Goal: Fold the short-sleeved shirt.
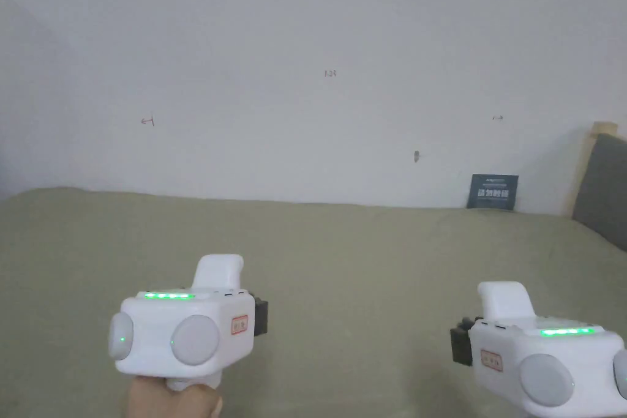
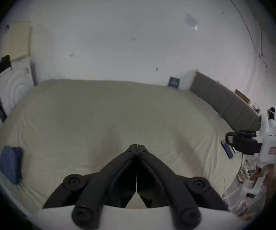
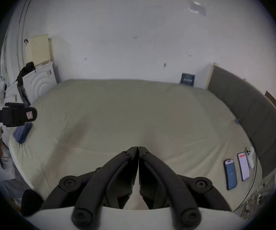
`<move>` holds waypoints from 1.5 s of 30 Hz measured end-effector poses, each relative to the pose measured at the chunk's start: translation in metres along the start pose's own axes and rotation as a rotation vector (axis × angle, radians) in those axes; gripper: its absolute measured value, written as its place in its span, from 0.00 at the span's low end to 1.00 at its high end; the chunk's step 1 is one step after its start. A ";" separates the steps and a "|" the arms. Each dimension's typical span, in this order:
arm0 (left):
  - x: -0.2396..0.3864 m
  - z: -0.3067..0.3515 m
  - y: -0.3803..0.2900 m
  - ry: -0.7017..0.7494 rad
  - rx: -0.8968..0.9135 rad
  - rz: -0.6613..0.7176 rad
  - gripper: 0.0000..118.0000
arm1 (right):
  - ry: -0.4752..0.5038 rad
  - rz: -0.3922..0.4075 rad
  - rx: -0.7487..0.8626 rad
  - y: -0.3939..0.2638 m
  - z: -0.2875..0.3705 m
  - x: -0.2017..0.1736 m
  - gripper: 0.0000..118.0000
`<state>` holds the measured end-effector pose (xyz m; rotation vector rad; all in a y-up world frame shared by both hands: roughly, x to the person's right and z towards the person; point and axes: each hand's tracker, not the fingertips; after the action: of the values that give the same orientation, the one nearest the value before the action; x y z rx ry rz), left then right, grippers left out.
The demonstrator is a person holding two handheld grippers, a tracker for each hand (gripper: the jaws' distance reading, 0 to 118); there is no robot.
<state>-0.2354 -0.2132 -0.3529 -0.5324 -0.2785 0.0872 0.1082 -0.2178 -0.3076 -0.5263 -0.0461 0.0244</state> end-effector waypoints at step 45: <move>-0.035 0.083 0.020 0.246 0.458 -0.038 1.00 | -0.059 -0.043 0.462 0.012 0.064 -0.015 1.00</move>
<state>-0.2931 -0.1611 -0.3032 -0.0796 -0.0237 0.0453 0.0895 -0.1764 -0.2592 -0.0625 -0.1068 0.0082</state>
